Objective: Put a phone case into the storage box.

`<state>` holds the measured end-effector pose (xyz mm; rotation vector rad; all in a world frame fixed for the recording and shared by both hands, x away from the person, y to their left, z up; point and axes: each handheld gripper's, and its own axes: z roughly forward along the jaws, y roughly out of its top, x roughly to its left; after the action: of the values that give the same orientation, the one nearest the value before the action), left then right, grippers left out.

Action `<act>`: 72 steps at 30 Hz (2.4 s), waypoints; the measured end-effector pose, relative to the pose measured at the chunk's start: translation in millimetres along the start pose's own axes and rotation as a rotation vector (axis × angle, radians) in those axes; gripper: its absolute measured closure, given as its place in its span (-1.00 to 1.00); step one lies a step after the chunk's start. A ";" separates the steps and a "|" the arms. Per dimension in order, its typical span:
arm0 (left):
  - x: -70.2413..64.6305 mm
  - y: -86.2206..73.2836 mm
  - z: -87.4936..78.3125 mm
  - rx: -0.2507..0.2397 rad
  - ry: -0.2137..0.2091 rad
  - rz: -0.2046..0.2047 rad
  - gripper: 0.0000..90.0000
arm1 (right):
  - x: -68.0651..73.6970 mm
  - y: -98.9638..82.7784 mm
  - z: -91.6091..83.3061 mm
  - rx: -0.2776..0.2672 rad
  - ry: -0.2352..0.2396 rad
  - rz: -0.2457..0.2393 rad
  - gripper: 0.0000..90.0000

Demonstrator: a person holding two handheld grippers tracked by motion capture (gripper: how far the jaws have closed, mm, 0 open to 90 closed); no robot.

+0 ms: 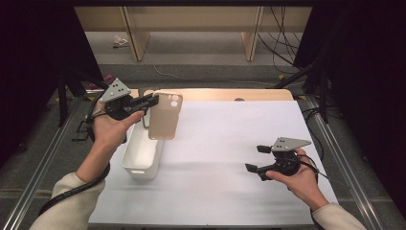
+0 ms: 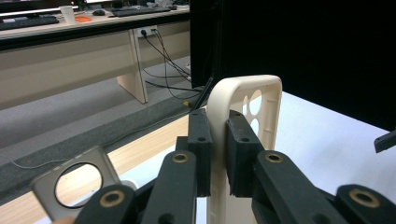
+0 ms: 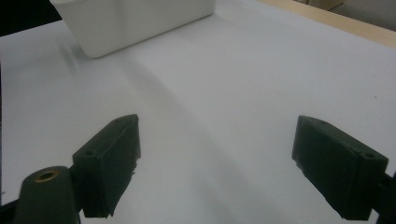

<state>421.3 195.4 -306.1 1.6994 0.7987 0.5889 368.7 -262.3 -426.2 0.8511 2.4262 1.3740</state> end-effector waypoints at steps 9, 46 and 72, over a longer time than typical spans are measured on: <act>13.3 2.9 -6.4 -0.001 0.017 0.003 0.81 | -1.1 -1.0 -2.6 -0.002 -0.004 0.005 -0.64; 54.2 -10.0 3.1 -0.001 0.092 0.005 0.81 | -1.7 -2.1 -2.9 -0.006 -0.005 0.007 -0.64; 70.9 -22.9 21.1 0.013 0.123 0.006 0.81 | -1.9 -2.5 -2.5 -0.007 -0.002 0.007 -0.64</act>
<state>477.8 239.8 -334.9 1.6907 0.8862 0.6991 368.2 -266.1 -427.1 0.8602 2.4172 1.3831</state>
